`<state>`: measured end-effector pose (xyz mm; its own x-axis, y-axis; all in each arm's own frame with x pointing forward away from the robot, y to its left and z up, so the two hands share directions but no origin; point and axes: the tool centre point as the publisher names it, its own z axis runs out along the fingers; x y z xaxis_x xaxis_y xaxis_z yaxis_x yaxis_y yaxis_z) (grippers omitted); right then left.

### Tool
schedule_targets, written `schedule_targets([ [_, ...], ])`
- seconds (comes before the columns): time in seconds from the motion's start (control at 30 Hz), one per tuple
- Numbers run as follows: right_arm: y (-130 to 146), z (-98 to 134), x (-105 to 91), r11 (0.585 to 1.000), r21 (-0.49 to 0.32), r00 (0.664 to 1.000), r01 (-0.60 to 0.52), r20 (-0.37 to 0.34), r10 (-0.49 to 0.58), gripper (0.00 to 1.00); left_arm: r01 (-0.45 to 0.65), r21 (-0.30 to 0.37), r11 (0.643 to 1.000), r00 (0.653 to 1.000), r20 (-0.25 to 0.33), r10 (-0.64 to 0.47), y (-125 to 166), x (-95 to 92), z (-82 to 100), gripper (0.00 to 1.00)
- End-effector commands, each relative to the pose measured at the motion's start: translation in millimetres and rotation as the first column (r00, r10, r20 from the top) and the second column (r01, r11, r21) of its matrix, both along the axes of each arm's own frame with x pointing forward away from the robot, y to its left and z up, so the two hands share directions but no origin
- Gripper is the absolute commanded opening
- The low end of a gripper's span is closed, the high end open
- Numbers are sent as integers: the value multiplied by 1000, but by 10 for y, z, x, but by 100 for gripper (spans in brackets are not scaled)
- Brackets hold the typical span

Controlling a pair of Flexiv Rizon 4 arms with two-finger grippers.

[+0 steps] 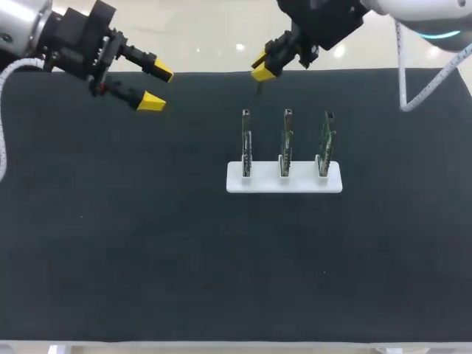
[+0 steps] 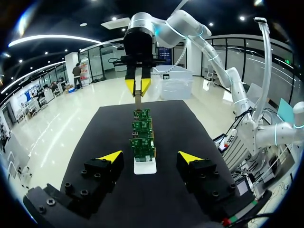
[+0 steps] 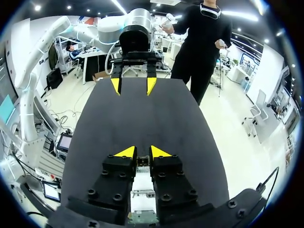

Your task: Pick up the optical module with the left hand, and insert it into the network port with the right hand.

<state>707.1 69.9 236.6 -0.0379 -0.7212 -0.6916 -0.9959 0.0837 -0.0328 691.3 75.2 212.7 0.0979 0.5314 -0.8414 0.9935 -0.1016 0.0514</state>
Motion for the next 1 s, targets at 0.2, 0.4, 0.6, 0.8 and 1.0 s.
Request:
schedule_targets([
  [0.2,-397,-21,81,999,-24,998,-37,-48,36,0,2,3,1000,1000,-1,-2,-3,10,-1,100],
  [0.4,-650,-93,77,997,-63,997,-40,-70,35,0,2,3,1000,1000,-1,-2,-3,10,-1,100],
  [0.6,-852,-137,84,995,-75,996,-59,-72,53,0,2,3,1000,1000,-1,-2,-3,10,-1,100],
  [0.8,-972,-243,86,991,-121,996,-66,-72,58,0,2,3,1000,1000,-1,-2,-3,10,-1,100],
  [1.0,-1041,-352,58,990,-121,996,-73,-63,66,0,2,3,1000,1000,-1,-2,-3,10,-1,100],
])
